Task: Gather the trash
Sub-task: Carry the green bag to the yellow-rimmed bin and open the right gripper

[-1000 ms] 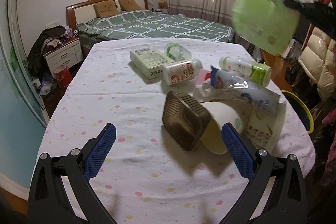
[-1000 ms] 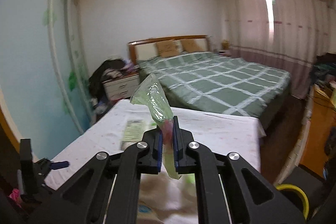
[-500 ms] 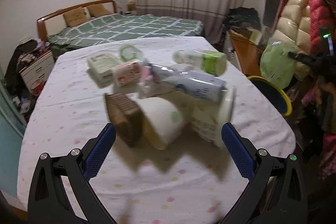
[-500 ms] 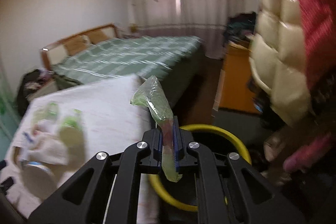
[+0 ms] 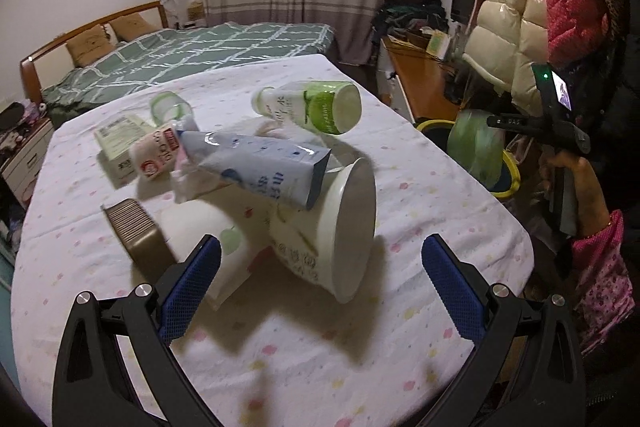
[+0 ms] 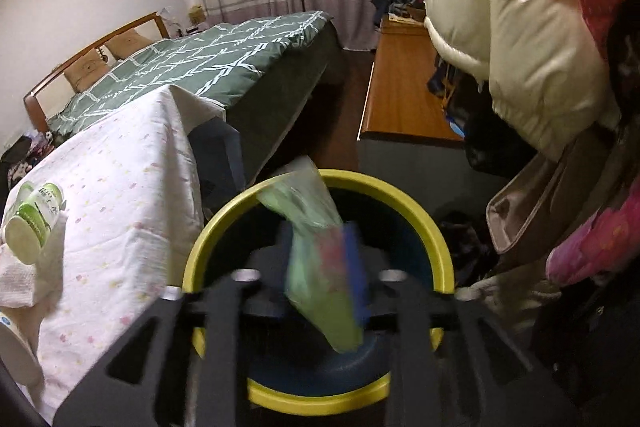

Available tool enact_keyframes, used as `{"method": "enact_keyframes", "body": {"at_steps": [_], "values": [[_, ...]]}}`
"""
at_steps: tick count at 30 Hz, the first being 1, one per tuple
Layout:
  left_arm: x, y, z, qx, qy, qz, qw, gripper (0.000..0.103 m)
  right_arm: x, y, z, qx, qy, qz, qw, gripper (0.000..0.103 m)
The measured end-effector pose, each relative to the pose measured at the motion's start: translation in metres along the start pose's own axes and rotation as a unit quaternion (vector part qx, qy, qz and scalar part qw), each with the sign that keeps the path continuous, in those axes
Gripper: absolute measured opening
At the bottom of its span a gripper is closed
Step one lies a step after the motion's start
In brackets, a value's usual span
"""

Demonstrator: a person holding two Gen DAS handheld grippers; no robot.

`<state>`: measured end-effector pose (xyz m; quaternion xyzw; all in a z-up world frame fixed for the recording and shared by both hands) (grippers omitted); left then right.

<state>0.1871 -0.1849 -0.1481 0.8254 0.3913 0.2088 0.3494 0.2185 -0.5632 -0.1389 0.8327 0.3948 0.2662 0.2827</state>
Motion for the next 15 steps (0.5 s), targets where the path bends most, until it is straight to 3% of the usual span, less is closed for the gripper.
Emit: {"method": "enact_keyframes", "body": {"at_steps": [15], "values": [[0.004,0.014,0.029,-0.001,-0.043,0.041,0.9982,0.099,0.012,-0.013,0.003,0.011,0.019,-0.006,1.000,0.044]]}}
Point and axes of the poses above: each gripper's, at about its wrist camera, not at the fingertips, and z roughly the way its jaws point, x to its left, y to its top, the point moved 6 cm from there along z, roughly the way its jaws point, and after that the axes turned 10 degrees about z, right-handed, at the moved point
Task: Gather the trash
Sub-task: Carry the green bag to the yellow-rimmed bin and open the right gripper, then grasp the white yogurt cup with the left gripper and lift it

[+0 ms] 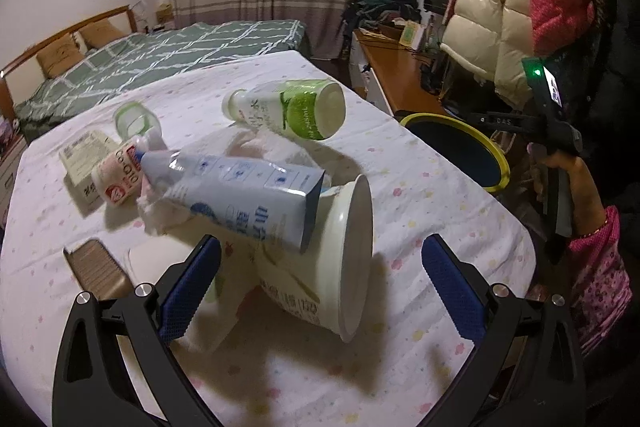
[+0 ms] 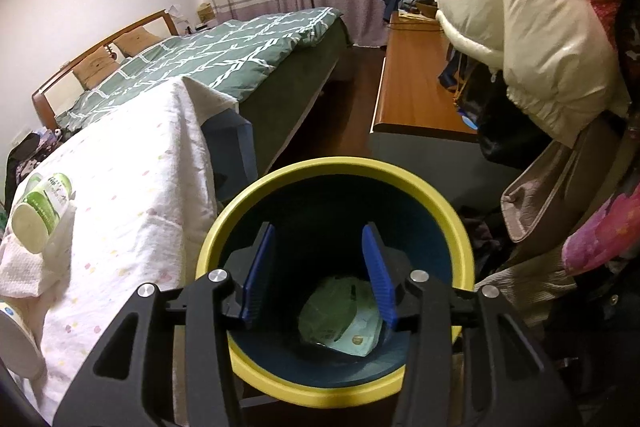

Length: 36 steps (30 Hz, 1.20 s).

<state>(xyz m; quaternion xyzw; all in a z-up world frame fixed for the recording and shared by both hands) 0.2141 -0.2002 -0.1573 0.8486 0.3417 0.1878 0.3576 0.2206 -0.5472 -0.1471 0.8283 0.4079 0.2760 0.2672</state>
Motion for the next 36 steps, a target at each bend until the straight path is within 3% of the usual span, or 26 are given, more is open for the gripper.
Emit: {"method": "enact_keyframes", "body": {"at_steps": [6,11,20,30,31,33,36], "values": [[-0.003,0.004,0.006,0.000,-0.014,0.021,0.9997,0.099,0.004,-0.003,0.002,0.006,0.006,-0.002,1.000,0.044],[-0.011,0.005,0.006,0.000,-0.065,0.015,0.9978,0.099,0.002,-0.002,0.000,0.008,0.010,0.001,1.000,0.045],[-0.028,0.001,0.020,0.015,-0.094,0.032,0.9949,0.098,0.003,-0.006,0.003,0.015,0.018,0.002,1.000,0.046],[-0.032,0.011,0.035,0.019,-0.098,0.004,0.9950,0.079,0.005,-0.013,0.005,0.023,0.024,0.001,0.999,0.046],[-0.031,0.011,0.035,0.018,-0.098,0.001,0.9950,0.076,0.005,-0.013,0.005,0.024,0.025,0.001,0.999,0.046],[-0.031,0.010,0.038,0.025,-0.107,-0.012,0.9939,0.059,0.004,-0.014,0.006,0.026,0.026,0.001,0.999,0.046],[-0.029,0.007,0.041,0.032,-0.115,-0.033,0.9923,0.056,0.004,-0.016,0.007,0.029,0.027,0.002,0.999,0.046]]}}
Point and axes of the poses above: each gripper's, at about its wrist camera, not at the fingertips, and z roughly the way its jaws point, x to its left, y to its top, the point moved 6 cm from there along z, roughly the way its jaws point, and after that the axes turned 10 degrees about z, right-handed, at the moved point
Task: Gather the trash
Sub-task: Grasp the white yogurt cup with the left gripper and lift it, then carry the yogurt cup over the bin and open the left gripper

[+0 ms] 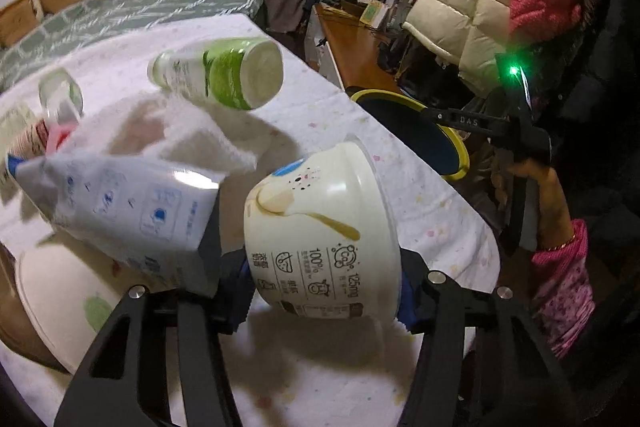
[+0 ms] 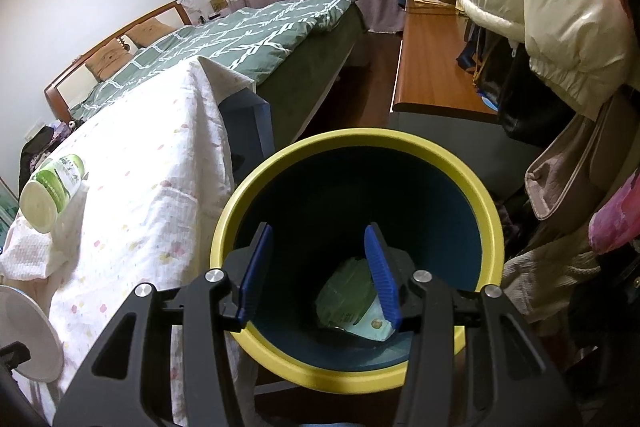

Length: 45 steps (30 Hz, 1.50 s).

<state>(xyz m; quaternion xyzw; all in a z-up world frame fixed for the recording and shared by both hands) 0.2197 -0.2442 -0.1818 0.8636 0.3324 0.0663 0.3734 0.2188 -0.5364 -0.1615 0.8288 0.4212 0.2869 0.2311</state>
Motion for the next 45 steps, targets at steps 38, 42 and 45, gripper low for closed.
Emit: {"method": "enact_keyframes", "body": {"at_steps": [38,42,45], "values": [[-0.125,0.112,0.086,0.007,-0.060,0.112,0.9918,0.055,-0.080,-0.001,-0.084,-0.080,-0.011,0.068,0.994,0.050],[-0.132,0.129,0.117,0.023,-0.063,0.108,0.9918,0.055,-0.093,-0.001,-0.090,-0.087,-0.023,0.073,0.993,0.050],[-0.138,0.142,0.141,0.033,-0.066,0.110,0.9912,0.055,-0.098,-0.001,-0.093,-0.089,-0.025,0.074,0.993,0.051]]}}
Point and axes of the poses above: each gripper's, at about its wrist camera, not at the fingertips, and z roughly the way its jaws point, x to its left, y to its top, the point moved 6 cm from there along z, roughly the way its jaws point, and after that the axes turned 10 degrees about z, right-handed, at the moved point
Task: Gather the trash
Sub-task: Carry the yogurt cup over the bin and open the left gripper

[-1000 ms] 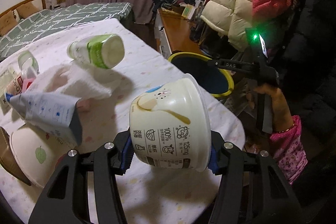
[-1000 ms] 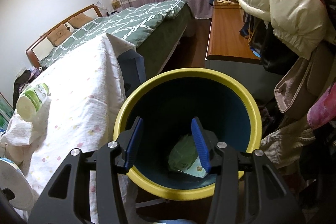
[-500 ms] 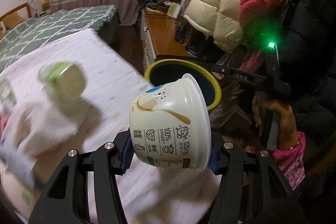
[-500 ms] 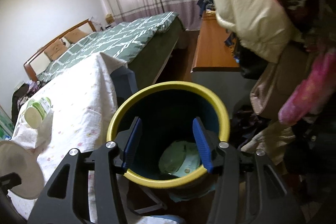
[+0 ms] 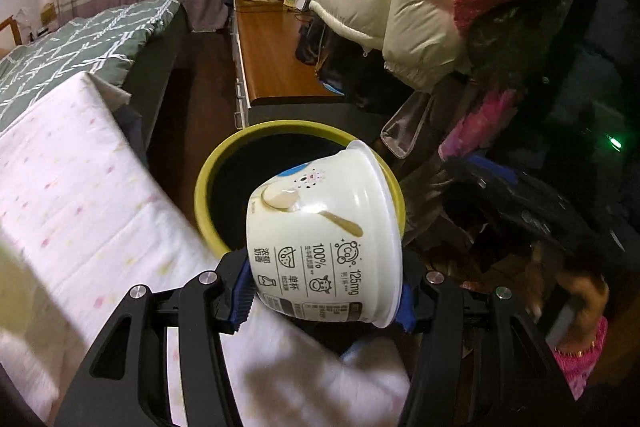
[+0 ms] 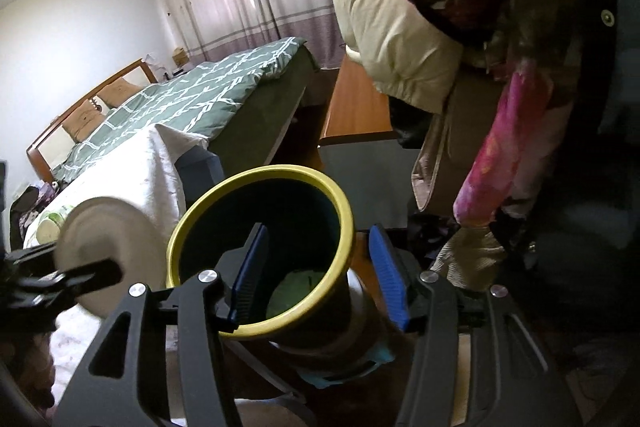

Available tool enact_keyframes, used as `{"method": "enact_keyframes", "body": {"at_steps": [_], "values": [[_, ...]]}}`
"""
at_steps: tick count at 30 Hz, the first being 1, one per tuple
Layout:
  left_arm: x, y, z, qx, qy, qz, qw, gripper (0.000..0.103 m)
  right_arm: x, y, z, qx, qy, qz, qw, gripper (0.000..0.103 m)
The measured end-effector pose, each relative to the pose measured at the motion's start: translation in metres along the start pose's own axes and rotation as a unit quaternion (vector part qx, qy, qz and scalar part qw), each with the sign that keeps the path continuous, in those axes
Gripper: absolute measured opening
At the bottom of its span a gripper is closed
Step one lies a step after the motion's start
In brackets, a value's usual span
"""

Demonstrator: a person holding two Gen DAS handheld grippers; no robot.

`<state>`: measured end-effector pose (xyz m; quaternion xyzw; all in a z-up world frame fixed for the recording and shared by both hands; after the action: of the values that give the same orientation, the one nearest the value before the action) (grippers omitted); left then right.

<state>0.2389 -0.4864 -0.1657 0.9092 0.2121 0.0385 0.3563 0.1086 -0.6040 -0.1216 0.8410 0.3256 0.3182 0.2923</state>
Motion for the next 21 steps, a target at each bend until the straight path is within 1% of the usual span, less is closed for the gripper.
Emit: {"method": "enact_keyframes", "body": {"at_steps": [4,5,6,8,11,15,16,18,21], "values": [[0.002,0.017,0.023,0.004,0.009,0.001,0.9999,0.055,0.002,-0.002,0.001,0.004,0.000,-0.002,1.000,0.052],[0.003,0.021,0.027,0.004,0.010,-0.002,0.9999,0.057,0.003,-0.002,0.001,0.004,-0.001,-0.004,1.000,0.052],[0.005,0.023,0.029,0.003,0.012,-0.006,0.9999,0.071,0.004,-0.003,0.001,0.005,-0.003,-0.006,1.000,0.052],[0.010,0.027,0.025,-0.010,0.025,-0.015,0.9995,0.085,0.006,-0.002,0.000,0.005,-0.003,-0.008,1.000,0.052],[0.014,0.029,0.011,-0.024,0.030,-0.022,0.9990,0.085,0.008,-0.001,-0.003,0.003,-0.005,-0.010,1.000,0.053],[0.020,0.021,-0.025,-0.050,0.048,-0.035,0.9970,0.085,0.012,-0.002,-0.004,0.006,0.001,-0.011,1.000,0.055],[0.022,0.016,-0.041,-0.061,0.053,-0.042,0.9958,0.085,0.015,-0.004,-0.004,0.007,0.003,-0.013,1.000,0.055],[0.025,0.006,-0.066,-0.080,0.057,-0.054,0.9937,0.090,0.022,-0.007,-0.004,0.014,0.009,-0.017,1.000,0.056],[0.033,-0.014,-0.112,-0.114,0.079,-0.077,0.9873,0.094,0.041,-0.016,-0.001,0.024,0.024,-0.032,0.999,0.057]]}}
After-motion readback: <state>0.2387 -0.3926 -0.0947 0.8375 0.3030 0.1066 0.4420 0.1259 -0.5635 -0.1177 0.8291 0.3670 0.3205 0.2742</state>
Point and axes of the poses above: each gripper's, at about its wrist camera, not at the fingertips, and z roughly the way its jaws point, x to its left, y to its top, the point moved 6 cm from there along z, roughly the way its jaws point, and after that the axes turned 10 degrees about z, right-handed, at the moved point
